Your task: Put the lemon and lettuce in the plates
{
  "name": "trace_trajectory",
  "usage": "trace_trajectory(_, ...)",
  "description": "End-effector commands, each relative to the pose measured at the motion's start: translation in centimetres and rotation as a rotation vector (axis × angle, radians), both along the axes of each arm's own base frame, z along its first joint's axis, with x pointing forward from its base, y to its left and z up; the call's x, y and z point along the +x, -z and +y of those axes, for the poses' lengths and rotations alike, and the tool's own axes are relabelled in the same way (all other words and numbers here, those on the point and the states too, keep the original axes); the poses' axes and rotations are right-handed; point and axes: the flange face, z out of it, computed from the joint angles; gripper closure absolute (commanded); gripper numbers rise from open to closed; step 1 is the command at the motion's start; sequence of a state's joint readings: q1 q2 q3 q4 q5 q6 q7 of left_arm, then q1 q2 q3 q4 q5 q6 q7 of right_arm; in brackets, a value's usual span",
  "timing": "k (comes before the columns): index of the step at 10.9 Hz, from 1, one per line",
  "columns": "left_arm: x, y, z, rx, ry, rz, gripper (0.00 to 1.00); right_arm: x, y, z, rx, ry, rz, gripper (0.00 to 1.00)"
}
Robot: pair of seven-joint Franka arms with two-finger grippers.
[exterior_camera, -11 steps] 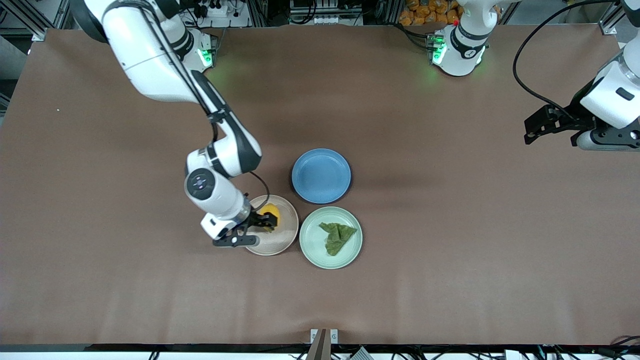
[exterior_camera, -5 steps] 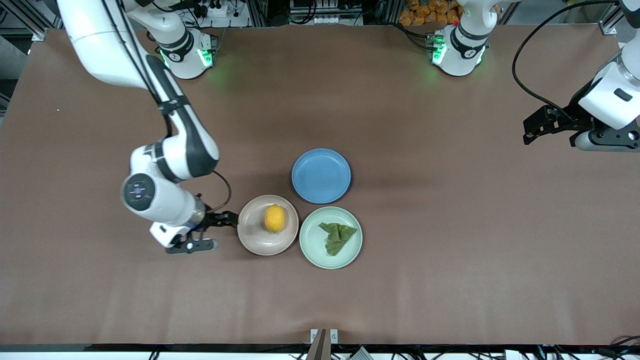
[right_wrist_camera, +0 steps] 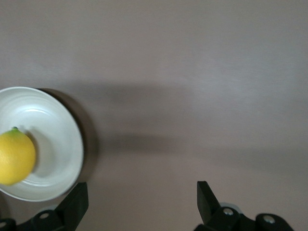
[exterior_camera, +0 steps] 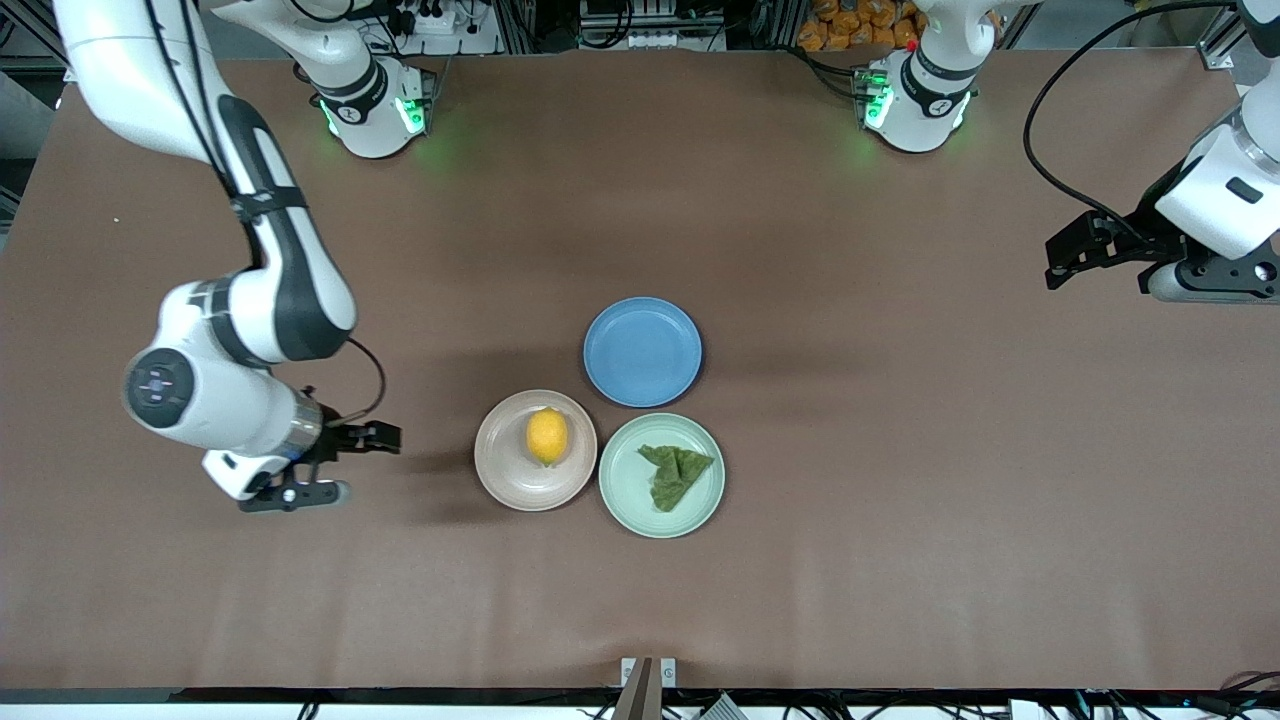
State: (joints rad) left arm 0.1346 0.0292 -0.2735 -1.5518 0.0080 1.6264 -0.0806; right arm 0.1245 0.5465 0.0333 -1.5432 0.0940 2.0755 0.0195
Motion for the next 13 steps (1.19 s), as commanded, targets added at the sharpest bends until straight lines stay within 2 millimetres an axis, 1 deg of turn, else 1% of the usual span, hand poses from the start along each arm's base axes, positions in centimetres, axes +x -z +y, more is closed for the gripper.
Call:
trace_trajectory(1, -0.3, -0.2, 0.0, -0.023, 0.021, -0.008, 0.00, -2.4, -2.6, -5.6, -0.003, -0.059, 0.015, 0.00)
trace_trajectory(2, -0.3, -0.2, 0.0, -0.022, 0.023, -0.008, 0.00, -2.7, -3.2, -7.7, -0.018, -0.057, 0.010, 0.00)
trace_trajectory(3, -0.3, -0.2, 0.0, -0.022, 0.021, -0.008, 0.00, -3.3, -3.7, -9.3, -0.045, -0.062, 0.026, 0.00)
trace_trajectory(4, -0.3, -0.2, 0.0, -0.021, 0.023, -0.007, 0.00, -3.9, -4.8, -10.6, -0.058, -0.048, 0.025, 0.00)
trace_trajectory(5, -0.3, -0.2, 0.1, -0.022, 0.021, -0.008, 0.00, -4.3, -6.1, -11.7, -0.059, -0.033, 0.033, 0.00)
trace_trajectory(6, -0.3, -0.2, 0.1, -0.021, 0.021, -0.007, 0.00, -4.9, -7.8, -12.2, -0.062, -0.026, 0.032, 0.00)
trace_trajectory(8, -0.3, -0.2, 0.2, -0.020, 0.018, -0.004, 0.00, -6.0, -11.4, -14.5, -0.076, 0.012, 0.009, 0.00)
trace_trajectory(9, -0.3, -0.2, 0.3, -0.013, 0.017, -0.002, 0.00, -6.6, -13.2, -15.3, -0.079, 0.025, 0.004, 0.00)
trace_trajectory(11, -0.3, -0.2, 0.2, -0.010, 0.015, -0.004, 0.00, -7.8, -16.4, -15.3, -0.078, 0.034, -0.005, 0.00)
trace_trajectory(12, -0.3, -0.2, 0.2, -0.010, 0.014, -0.004, 0.00, -8.2, -18.3, -15.3, -0.078, 0.036, -0.023, 0.00)
trace_trajectory(13, -0.3, -0.2, 0.2, -0.010, 0.014, -0.004, 0.00, -8.8, -20.0, -15.7, -0.080, 0.043, -0.019, 0.00)
